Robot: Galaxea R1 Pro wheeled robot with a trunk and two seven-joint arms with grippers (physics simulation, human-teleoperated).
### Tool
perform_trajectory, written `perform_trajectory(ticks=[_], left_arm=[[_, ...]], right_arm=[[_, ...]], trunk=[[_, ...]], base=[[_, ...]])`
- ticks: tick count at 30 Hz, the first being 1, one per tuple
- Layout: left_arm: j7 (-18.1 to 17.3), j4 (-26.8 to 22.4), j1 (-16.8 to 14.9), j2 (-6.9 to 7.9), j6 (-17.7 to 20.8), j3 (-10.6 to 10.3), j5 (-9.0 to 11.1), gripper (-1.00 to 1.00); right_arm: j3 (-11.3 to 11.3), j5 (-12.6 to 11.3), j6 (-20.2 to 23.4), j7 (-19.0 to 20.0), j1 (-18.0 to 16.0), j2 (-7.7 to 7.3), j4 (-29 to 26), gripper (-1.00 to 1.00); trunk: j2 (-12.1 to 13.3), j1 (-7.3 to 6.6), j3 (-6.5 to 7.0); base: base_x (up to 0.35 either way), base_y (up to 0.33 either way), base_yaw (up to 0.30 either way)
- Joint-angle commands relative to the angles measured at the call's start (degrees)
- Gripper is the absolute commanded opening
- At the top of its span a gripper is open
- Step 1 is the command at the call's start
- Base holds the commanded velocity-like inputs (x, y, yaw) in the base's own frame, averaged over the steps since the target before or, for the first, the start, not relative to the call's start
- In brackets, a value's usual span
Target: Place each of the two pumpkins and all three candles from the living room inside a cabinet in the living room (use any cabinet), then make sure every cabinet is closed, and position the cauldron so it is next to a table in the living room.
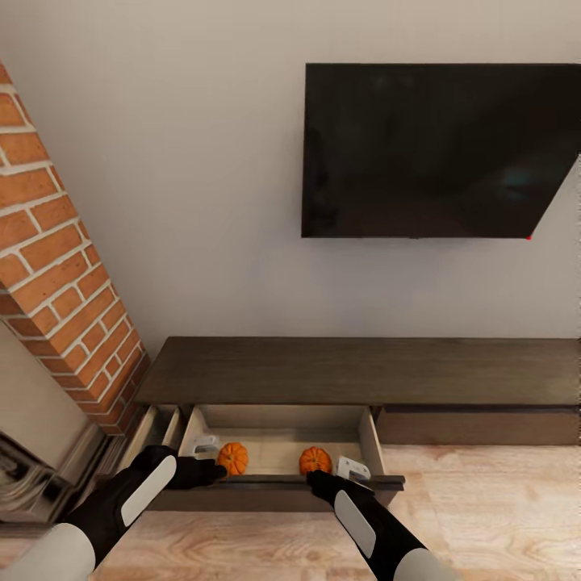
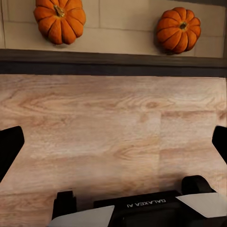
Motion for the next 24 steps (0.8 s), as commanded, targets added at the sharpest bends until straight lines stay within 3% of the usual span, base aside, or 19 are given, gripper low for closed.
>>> perform_trajectory(ticks=[1,21,24], left_arm=[[0.54,-0.11,-0.05,0.09,0.07,-0.25,0.62,1.0],[0.54,-0.15,-0.05,0.2,0.07,-0.23,0.62,1.0],[0.54,-0.15,-0.05,0.2,0.04,-0.24,0.62,1.0]], right_arm=[[0.33,-0.42,0.16,-0.5,-0.04,-0.04,-0.11,1.0],[0.42,-0.38,0.16,-0.5,0.0,0.01,-0.11,1.0],[0.42,-0.35,0.1,-0.5,0.02,0.03,-0.11,1.0]], trunk=[[-0.04,-0.03,-0.06],[-0.04,-0.03,-0.06],[-1.25,0.63,-0.6]], base=[[-0.331,0.0,0.0],[-0.33,0.0,0.0],[-0.33,0.0,0.0]])
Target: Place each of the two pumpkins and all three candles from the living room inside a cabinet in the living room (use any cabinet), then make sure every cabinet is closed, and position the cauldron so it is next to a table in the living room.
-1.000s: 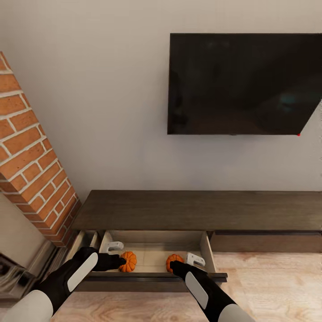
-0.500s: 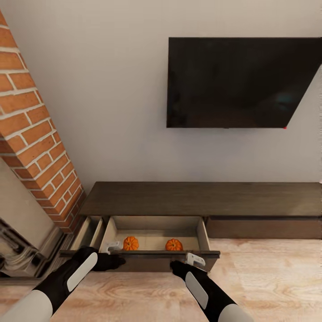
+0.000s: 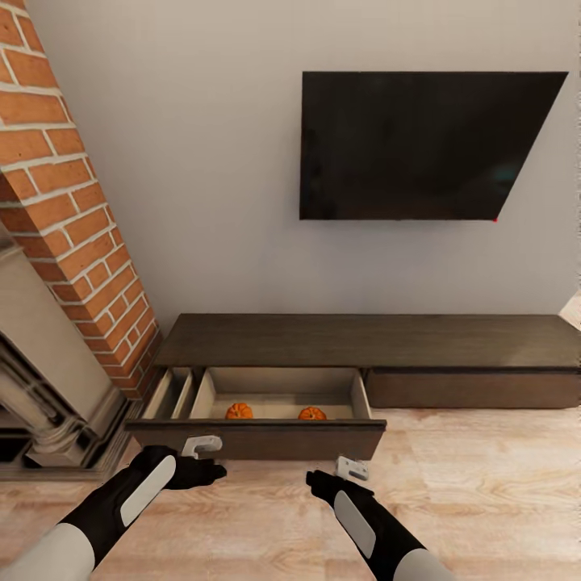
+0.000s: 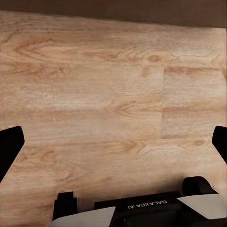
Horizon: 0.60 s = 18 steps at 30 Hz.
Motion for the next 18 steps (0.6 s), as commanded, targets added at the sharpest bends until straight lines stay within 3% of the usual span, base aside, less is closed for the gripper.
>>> perform_trajectory(ticks=[1,18], left_arm=[[0.54,-0.1,-0.06,0.08,0.05,-0.26,0.62,1.0],[0.54,-0.1,-0.06,0.08,0.04,-0.17,0.62,1.0]], right_arm=[[0.33,-0.42,0.14,-0.5,-0.06,-0.03,-0.11,1.0],[0.33,-0.41,0.14,-0.5,-0.08,-0.05,-0.11,1.0]], trunk=[[-0.46,0.19,-0.24],[-7.28,3.93,-3.29]], base=[[-0.33,0.0,0.0],[-0.315,0.0,0.0]])
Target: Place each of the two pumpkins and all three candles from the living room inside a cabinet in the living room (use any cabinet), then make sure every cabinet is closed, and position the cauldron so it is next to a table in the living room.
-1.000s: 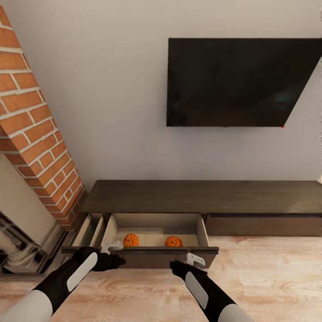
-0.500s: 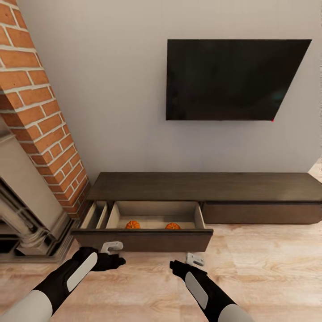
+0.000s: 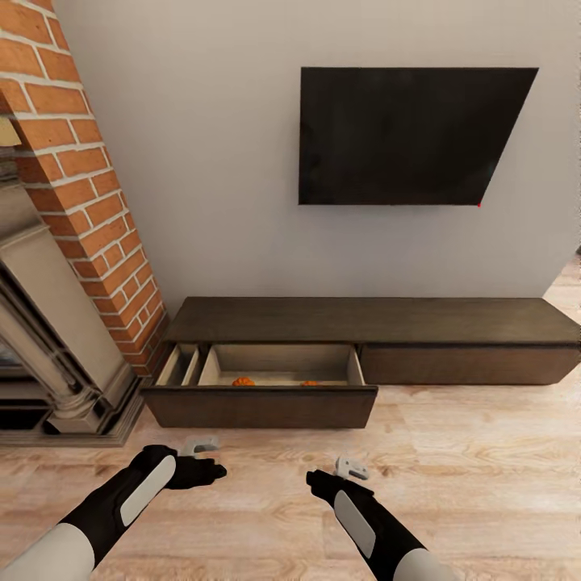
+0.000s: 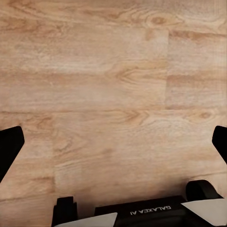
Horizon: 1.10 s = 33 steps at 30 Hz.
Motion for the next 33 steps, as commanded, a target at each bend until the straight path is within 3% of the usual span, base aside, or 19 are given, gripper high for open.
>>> perform_trajectory(ticks=[1,25,33], left_arm=[[0.55,-0.1,-0.05,0.07,0.07,-0.25,0.61,1.0],[1.56,0.05,-0.05,-0.07,-1.13,-0.38,-0.33,1.0],[1.68,1.66,-0.05,-0.35,-8.95,-1.13,-1.24,1.0]], right_arm=[[0.34,-0.43,0.16,-0.5,-0.04,-0.07,-0.12,1.0],[0.67,-0.04,-0.67,-0.55,-0.04,-0.12,-0.19,1.0],[1.11,0.53,-7.94,-0.75,0.02,-0.13,0.05,1.0]], trunk=[[-0.45,0.2,-0.24],[-10.08,5.47,-4.55],[-13.29,7.23,-5.98]], base=[[-0.232,0.0,0.0],[-0.034,0.0,0.0],[0.0,0.0,0.0]])
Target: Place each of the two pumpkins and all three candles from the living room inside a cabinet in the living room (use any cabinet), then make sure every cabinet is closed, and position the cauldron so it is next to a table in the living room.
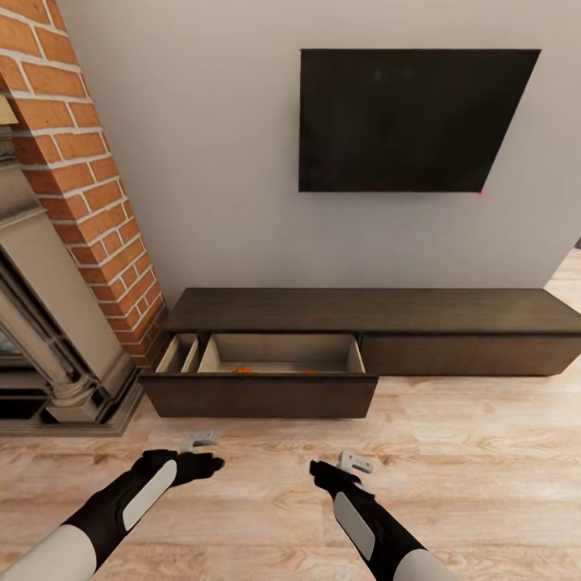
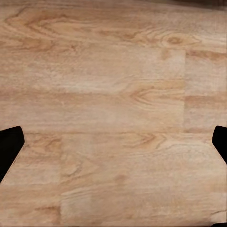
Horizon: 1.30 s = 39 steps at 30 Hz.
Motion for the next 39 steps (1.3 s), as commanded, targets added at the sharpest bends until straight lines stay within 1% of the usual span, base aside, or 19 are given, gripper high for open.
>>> perform_trajectory(ticks=[1,3,5,6,7,9,10,12,14,17,20,23,25,28,33,34,35,39], left_arm=[[0.53,0.62,-0.06,0.02,-1.23,-0.31,0.12,1.0],[0.53,1.71,-0.06,-0.07,-3.47,-0.32,-0.92,1.0],[0.53,2.2,-0.06,-0.1,-4.81,-0.34,-1.57,1.0],[0.53,2.32,-0.06,-0.11,-5.16,-0.35,-1.74,1.0],[0.53,2.36,-0.06,-0.11,-5.29,-0.35,-1.81,1.0],[0.54,2.47,-0.06,-0.12,-5.7,-0.36,-2.06,1.0],[0.54,2.48,-0.06,-0.12,-5.84,-0.34,-2.16,1.0],[0.54,2.58,-0.06,-0.07,-6.91,-0.36,-2.63,1.0],[0.54,3.07,-0.06,-0.1,-8.61,-0.36,-2.96,1.0],[0.52,5.58,-0.06,-0.16,-13.29,-0.53,-3.68,1.0],[0.53,6.79,-0.06,-0.2,-15.28,-1.16,-3.94,1.0],[0.53,7.22,-0.06,-0.25,-16.05,-1.61,-4.12,1.0],[0.53,7.32,-0.06,-0.29,-16.3,-1.72,-4.31,1.0],[0.54,7.36,-0.06,-0.53,-16.6,-1.83,-4.43,1.0],[0.54,7.37,-0.01,-0.9,-19.16,-1.98,-4.33,1.0],[0.52,7.37,-0.01,-0.94,-19.63,-2.0,-4.28,1.0],[0.49,7.37,-0.01,-0.96,-19.93,-2.01,-4.23,1.0],[0.49,7.37,-0.02,-1.0,-20.38,-2.0,-4.13,1.0]], right_arm=[[0.39,-0.17,-0.66,-0.58,0.07,-0.07,0.14,1.0],[0.45,0.14,-3.1,-0.33,0.17,-0.09,0.43,1.0],[0.9,0.28,-6.6,-0.03,0.5,-0.12,0.53,1.0],[1.5,0.28,-8.31,0.11,0.69,-0.1,0.57,1.0],[1.9,0.27,-9.09,0.17,0.76,-0.08,0.59,1.0],[3.83,0.25,-11.69,0.29,1.01,-0.11,0.91,1.0],[4.25,0.23,-12.26,0.31,1.05,-0.13,1.07,1.0],[5.23,0.01,-14.78,0.3,1.14,-0.17,2.38,1.0],[5.56,-0.26,-17.41,0.3,1.18,-0.14,4.03,1.0],[5.82,-0.48,-24.17,0.19,1.2,-0.12,7.29,1.0],[5.92,-0.53,-28.11,0.23,1.21,-0.11,8.85,1.0],[5.91,-0.53,-29.93,0.29,1.21,-0.11,9.84,1.0],[6.06,0.12,-30.66,0.5,1.21,-0.16,10.16,1.0],[6.2,0.43,-30.96,0.64,1.21,-0.18,10.23,1.0],[6.33,1.15,-32.39,0.97,1.21,-0.19,10.32,1.0],[6.33,1.91,-33.08,1.14,1.21,-0.19,10.33,1.0],[6.52,3.21,-33.58,1.51,1.21,-0.19,10.34,1.0],[8.22,10.28,-34.1,2.95,1.21,-0.08,10.8,1.0]], trunk=[[-0.44,0.22,-0.24],[-1.25,0.66,-0.59],[-2.05,1.1,-0.95],[-2.45,1.32,-1.13],[-2.85,1.54,-1.31],[-3.65,1.98,-1.67],[-4.05,2.2,-1.85],[-4.86,2.64,-2.21],[-5.66,3.08,-2.57],[-6.86,3.74,-3.11],[-8.06,4.4,-3.65],[-9.27,5.06,-4.18],[-10.07,5.49,-4.54],[-11.27,6.15,-5.08],[-13.28,7.25,-5.98],[-13.68,7.47,-6.16],[-14.08,7.69,-6.34],[-15.68,8.57,-7.06]], base=[[0.0,0.0,0.0],[0.0,0.0,0.0],[0.0,0.0,0.0],[0.0,0.0,0.0],[0.0,0.0,0.0],[0.0,0.0,0.0],[0.0,0.0,0.0],[0.0,0.0,0.0],[0.0,0.0,0.0],[0.0,0.0,0.0],[0.0,0.0,0.0],[0.0,0.0,0.0],[0.0,0.0,0.0],[0.0,0.0,0.0],[0.0,0.0,0.0],[0.0,0.0,0.0],[0.0,0.0,0.0],[0.0,0.0,0.0]])
